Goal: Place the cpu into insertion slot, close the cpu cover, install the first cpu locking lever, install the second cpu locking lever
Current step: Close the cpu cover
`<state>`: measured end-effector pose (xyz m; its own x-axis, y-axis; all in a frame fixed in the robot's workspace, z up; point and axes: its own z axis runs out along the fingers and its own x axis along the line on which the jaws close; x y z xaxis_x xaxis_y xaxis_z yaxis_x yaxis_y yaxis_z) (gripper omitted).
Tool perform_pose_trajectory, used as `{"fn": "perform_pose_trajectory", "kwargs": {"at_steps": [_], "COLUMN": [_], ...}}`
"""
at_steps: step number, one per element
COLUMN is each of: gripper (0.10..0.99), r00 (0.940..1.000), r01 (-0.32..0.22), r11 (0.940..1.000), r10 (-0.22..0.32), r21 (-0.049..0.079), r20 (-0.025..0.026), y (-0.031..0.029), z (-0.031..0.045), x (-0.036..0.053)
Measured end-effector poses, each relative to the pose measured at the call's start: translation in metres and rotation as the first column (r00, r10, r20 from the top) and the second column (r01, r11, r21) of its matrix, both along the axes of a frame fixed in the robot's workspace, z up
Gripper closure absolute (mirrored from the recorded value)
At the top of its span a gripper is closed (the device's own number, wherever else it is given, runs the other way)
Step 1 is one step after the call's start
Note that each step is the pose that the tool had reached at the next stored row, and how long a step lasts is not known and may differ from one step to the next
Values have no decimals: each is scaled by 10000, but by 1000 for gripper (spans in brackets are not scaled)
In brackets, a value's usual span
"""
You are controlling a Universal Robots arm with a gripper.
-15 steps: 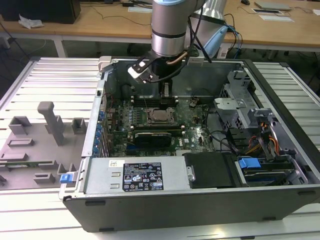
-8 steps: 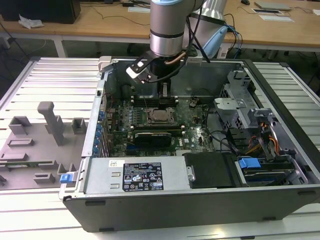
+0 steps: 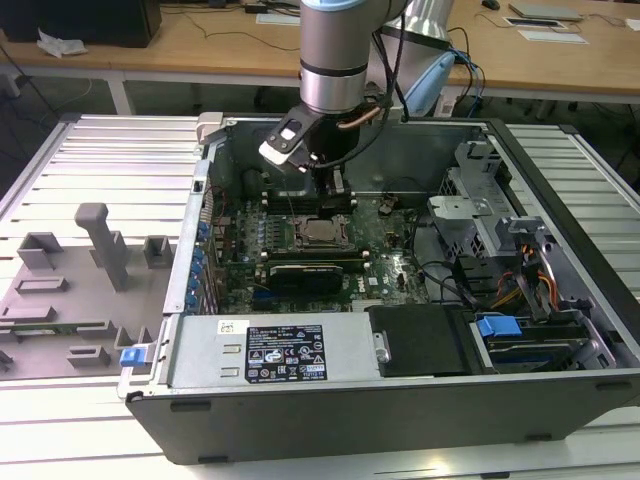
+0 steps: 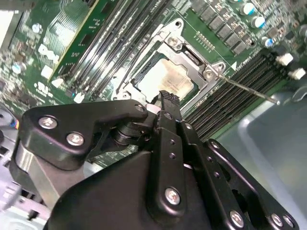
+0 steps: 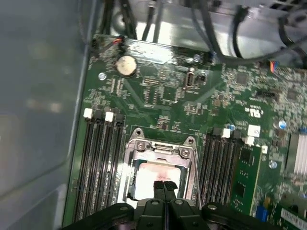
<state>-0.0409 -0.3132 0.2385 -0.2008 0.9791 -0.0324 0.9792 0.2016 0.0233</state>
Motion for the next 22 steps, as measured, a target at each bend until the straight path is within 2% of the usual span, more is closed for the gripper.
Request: {"fn": "perform_pose_trajectory", "kwargs": {"at_steps": [2, 5, 7, 8, 9, 10, 12, 15, 17, 18, 19, 20, 21, 22], "gripper": [980, 980, 980, 980, 980, 980, 980, 980, 980, 980, 980, 980, 980, 980], "r00": [9990, 9938, 9868, 9806, 9703, 9628, 9515, 9144, 8985, 8862, 8777, 8659, 8582, 8386], "r01": [-447, -1109, -1617, -1961, -2418, -2702, -3077, -4049, -4390, -4632, -4792, -5001, -5132, -5447], "r11": [9990, 9938, 9868, 9806, 9703, 9628, 9515, 9144, 8985, 8862, 8777, 8659, 8582, 8386], "r10": [447, 1109, 1617, 1961, 2418, 2702, 3077, 4049, 4390, 4632, 4792, 5001, 5132, 5447], "r21": [0, -10, -38, -42, -43, -43, -44, -43, -44, -43, -43, -43, -43, -43], "r20": [0, 0, -5, -5, -6, -5, -6, -6, -6, -5, -5, -6, -5, -6], "y": [0, 0, -1, 0, 0, 0, 0, 0, 0, 0, 0, 0, 0, 0], "z": [-1, -1, -1, -2, -2, -2, -2, -3, -3, -3, -3, -3, -3, -3], "x": [0, 0, 0, 0, 0, 0, 0, 0, 0, 0, 0, 0, 0, 0]}}
